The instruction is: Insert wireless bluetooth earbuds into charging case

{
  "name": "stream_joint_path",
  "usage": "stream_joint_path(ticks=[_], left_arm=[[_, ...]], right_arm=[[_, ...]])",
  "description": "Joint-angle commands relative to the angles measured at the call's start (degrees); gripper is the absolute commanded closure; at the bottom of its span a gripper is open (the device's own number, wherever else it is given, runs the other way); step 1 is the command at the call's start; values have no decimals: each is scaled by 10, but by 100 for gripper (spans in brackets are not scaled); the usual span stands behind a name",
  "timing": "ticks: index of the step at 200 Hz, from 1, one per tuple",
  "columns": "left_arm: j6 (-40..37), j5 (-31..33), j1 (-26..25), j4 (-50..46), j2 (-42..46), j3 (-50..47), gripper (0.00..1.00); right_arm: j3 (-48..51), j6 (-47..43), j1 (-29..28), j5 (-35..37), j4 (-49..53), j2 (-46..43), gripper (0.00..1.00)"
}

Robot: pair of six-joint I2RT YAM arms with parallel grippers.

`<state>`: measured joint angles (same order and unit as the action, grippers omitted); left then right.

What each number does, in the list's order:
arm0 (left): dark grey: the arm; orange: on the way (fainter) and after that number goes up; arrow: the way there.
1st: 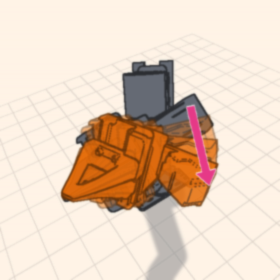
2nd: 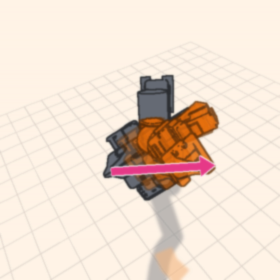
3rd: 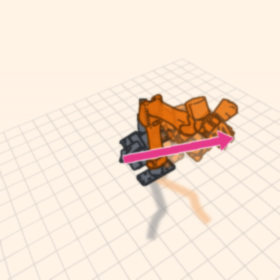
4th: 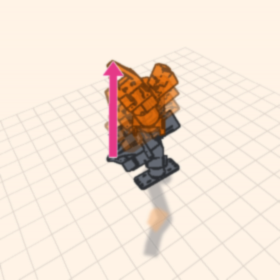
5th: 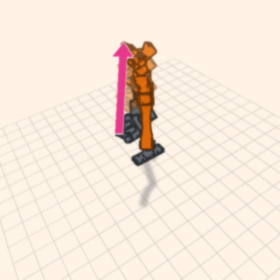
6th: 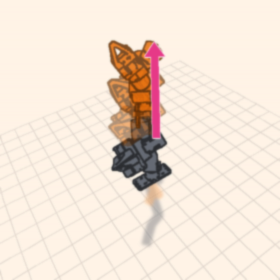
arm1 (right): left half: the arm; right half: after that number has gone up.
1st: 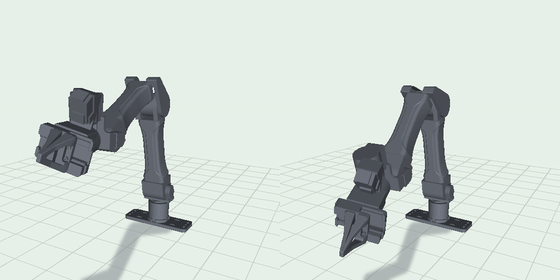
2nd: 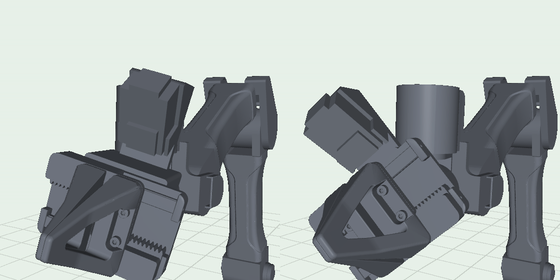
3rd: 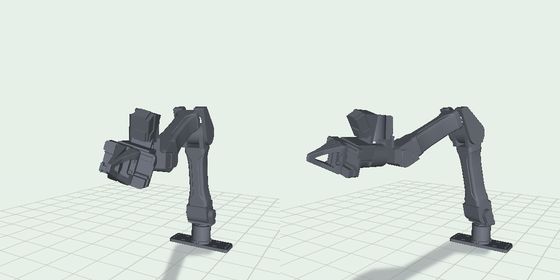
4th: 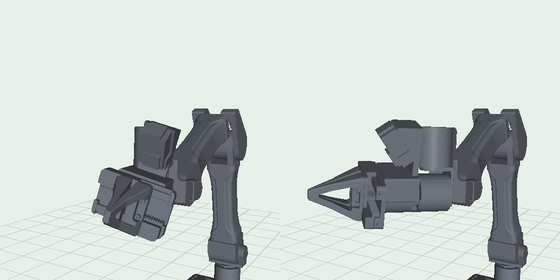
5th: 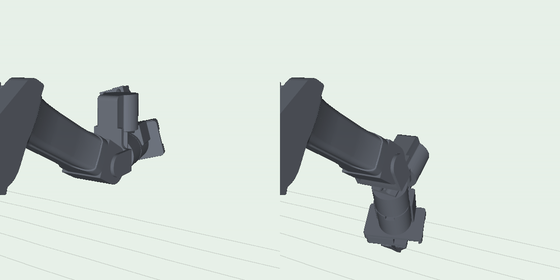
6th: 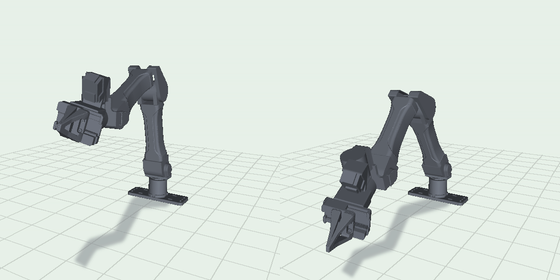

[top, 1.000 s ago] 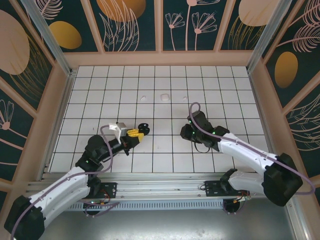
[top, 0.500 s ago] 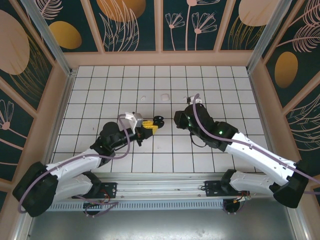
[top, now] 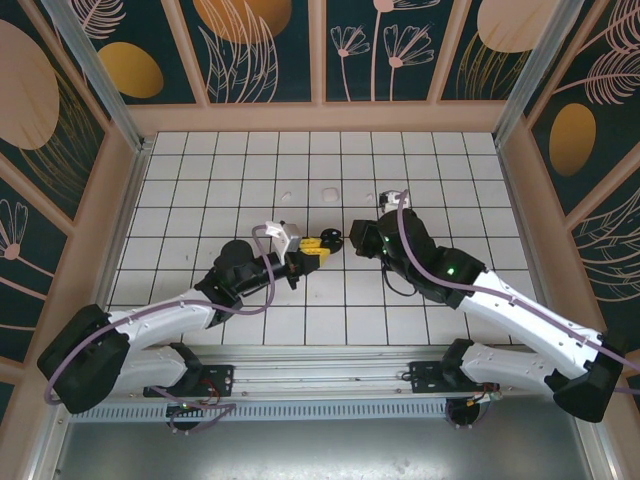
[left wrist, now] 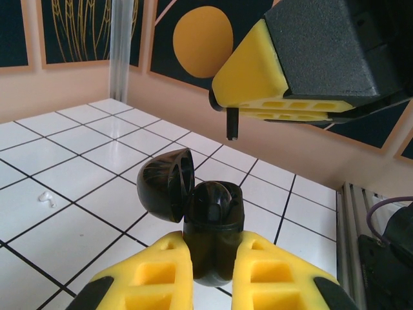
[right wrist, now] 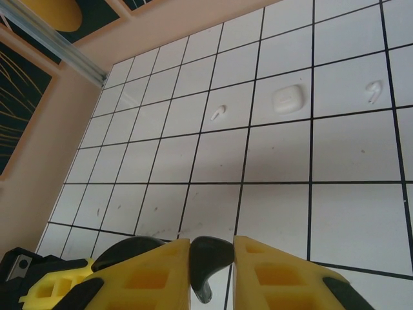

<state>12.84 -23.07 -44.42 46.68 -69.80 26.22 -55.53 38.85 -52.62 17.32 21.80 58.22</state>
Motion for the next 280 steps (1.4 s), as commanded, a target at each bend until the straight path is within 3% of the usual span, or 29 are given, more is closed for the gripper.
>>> stream_joint_path(ticks=[1, 197, 280], left_arm=[[-12, 7, -3, 14, -6, 16, 100], [8, -6, -3, 36, -11, 12, 100], [8, 23, -3, 4, 8, 2, 100]], right_arm=[[10, -4, -5, -15, -37, -5, 80], [34, 20, -29, -48, -48, 14, 80], [15, 29, -35, -11, -41, 7, 80]])
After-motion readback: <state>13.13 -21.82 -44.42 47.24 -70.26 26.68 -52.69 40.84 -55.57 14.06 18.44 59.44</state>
